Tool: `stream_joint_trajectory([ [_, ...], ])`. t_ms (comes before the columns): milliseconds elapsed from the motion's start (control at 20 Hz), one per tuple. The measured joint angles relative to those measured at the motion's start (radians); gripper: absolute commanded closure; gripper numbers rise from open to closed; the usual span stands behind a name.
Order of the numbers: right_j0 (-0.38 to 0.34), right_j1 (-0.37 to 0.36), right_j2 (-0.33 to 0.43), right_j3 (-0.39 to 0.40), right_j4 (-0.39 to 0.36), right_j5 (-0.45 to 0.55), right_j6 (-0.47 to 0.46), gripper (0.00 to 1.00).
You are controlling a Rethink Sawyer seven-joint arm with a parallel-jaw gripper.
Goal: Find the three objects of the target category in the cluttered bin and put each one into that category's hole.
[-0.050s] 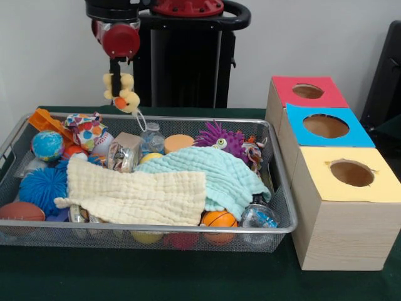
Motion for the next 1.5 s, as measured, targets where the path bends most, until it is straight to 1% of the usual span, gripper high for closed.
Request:
stream_joint_trajectory([
  [350,0.046,-0.025,0.0,0.054,-0.019,0.0,0.0,1.0],
  [700,0.083,-0.042,-0.002,0.102,-0.019,0.0,0.0,1.0],
  [1500,0.146,-0.074,-0.012,0.19,-0.018,-0.008,0.0,1.0],
])
